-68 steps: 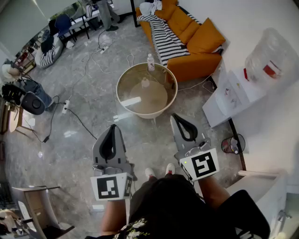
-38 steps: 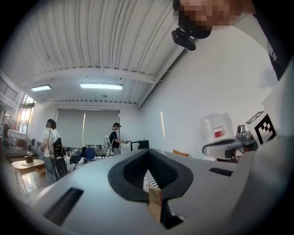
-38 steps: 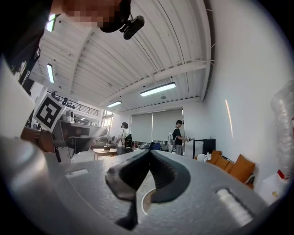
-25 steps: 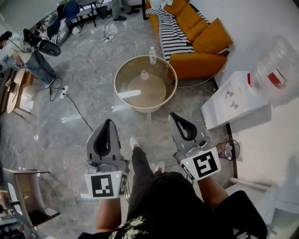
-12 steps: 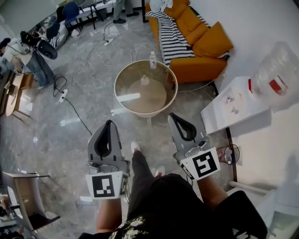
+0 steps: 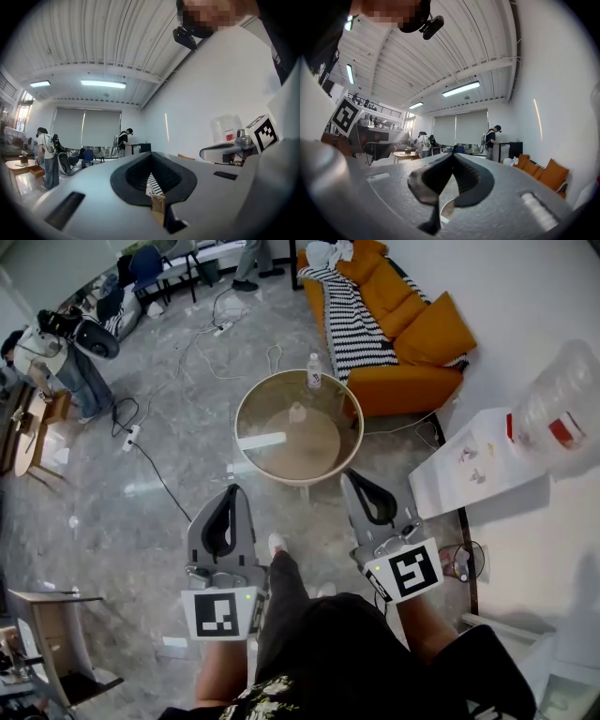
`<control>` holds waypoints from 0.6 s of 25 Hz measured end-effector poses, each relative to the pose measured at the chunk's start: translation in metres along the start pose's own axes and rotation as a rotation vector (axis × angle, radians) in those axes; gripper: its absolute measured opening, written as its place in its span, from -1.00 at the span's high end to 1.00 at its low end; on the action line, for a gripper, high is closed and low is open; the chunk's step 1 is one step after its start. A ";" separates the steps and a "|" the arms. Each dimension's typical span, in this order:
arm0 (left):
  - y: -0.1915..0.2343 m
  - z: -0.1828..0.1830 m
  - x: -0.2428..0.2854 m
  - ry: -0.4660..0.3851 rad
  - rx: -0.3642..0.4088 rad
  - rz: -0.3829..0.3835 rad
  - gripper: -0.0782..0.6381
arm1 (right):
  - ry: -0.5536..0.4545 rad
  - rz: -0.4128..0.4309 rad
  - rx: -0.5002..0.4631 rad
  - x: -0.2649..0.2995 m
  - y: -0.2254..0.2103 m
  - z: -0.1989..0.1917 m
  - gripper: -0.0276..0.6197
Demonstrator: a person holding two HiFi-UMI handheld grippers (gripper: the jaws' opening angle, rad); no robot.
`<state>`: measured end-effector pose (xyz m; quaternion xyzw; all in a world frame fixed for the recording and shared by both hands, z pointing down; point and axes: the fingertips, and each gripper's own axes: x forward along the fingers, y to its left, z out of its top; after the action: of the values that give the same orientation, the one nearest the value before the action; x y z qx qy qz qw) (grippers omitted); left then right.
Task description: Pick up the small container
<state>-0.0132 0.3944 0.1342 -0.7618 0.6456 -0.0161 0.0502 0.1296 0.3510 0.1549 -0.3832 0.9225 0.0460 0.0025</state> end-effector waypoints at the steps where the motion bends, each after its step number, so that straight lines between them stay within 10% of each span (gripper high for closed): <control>1: 0.000 0.003 0.004 -0.010 0.002 -0.010 0.76 | 0.000 0.000 0.003 0.005 -0.001 0.000 0.93; 15: 0.076 0.008 0.064 -0.006 0.019 -0.061 0.76 | 0.001 -0.027 0.008 0.104 0.003 0.011 0.93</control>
<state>-0.0763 0.3197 0.1160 -0.7807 0.6217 -0.0214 0.0590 0.0532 0.2805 0.1404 -0.3955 0.9175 0.0422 0.0040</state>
